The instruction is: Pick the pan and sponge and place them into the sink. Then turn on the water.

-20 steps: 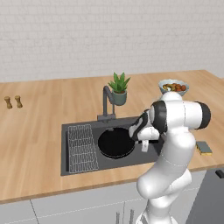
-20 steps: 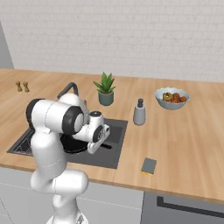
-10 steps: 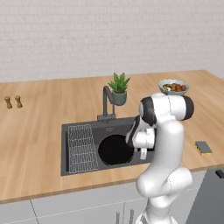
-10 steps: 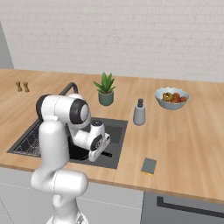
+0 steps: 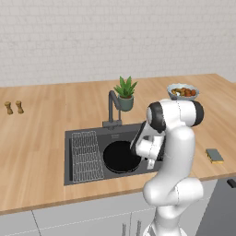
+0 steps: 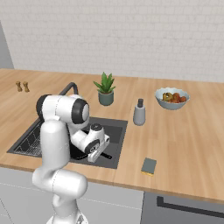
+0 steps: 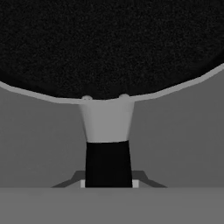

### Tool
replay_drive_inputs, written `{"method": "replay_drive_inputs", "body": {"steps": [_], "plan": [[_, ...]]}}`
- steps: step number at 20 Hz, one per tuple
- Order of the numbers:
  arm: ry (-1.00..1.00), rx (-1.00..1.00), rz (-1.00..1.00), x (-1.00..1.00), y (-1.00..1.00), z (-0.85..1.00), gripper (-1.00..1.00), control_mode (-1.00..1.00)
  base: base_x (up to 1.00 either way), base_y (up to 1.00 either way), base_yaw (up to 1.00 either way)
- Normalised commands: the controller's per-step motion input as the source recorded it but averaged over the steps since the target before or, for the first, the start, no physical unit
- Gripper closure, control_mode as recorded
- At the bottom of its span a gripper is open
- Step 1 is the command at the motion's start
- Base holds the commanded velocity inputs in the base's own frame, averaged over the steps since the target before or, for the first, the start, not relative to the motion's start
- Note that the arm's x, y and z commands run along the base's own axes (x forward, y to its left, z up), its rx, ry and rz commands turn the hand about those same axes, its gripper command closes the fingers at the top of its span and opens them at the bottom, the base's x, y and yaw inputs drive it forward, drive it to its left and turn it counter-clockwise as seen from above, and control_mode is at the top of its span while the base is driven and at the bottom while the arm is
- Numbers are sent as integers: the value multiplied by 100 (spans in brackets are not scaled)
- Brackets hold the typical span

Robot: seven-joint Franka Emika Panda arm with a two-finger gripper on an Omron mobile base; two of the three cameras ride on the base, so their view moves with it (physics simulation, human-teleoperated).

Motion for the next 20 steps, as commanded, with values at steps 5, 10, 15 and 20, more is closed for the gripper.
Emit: {"method": "replay_drive_inputs", "body": {"steps": [5,10,15,20], "plan": [[-21,9,0,-48,-2,0,-100,-100,0,0,0],[-22,13,0,-47,-5,21,-100,-100,0,0,0],[-26,21,0,-44,-33,86,-100,-100,0,0,0],[-19,22,0,-9,-35,100,-100,-100,0,0,0]]}}
